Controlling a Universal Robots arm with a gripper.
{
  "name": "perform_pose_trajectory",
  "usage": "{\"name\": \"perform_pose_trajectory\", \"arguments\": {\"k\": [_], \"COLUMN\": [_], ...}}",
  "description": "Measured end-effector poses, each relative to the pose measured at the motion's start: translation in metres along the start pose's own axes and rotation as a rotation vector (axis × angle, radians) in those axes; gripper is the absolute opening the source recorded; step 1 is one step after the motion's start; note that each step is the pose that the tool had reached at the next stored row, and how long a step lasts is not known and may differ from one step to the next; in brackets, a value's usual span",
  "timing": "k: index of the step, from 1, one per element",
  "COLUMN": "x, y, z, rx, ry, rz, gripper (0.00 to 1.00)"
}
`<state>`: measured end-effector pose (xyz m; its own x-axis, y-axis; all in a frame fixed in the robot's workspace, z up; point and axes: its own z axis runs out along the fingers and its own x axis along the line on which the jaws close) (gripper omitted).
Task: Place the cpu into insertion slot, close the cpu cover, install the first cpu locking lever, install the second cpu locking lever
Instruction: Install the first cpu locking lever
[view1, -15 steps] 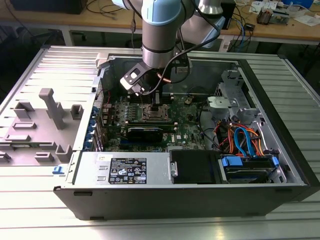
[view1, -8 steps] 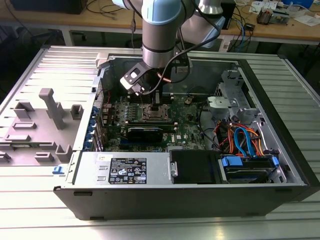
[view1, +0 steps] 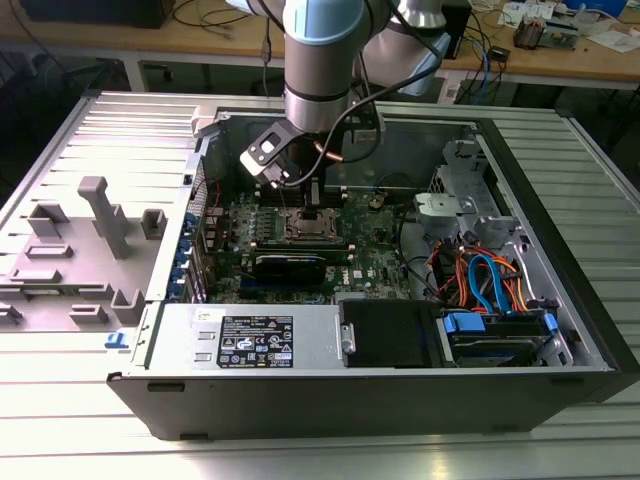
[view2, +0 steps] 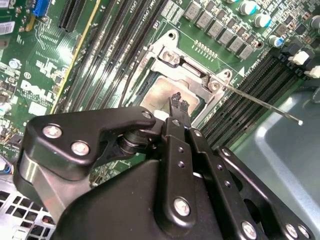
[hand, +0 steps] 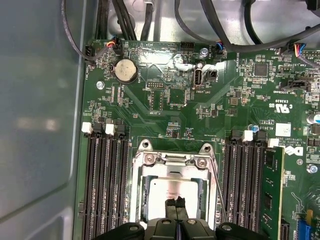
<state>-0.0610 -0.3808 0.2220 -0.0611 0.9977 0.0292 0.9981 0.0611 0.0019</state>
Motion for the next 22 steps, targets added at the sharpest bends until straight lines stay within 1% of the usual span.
{"name": "perform_pose_trajectory", "arguments": {"k": [5,12,22], "x": [0.0,0.0003,0.0003], "y": [0.0,0.0006,0.0006], "z": [-0.0031,-0.0106,-0.0123], "rx": [0.0,0.0008,0.0007], "ry": [0.0003,0.0006,0.0019], "rz": [0.0,0.0,0.0], "gripper": [0.11,0.11,0.11]}}
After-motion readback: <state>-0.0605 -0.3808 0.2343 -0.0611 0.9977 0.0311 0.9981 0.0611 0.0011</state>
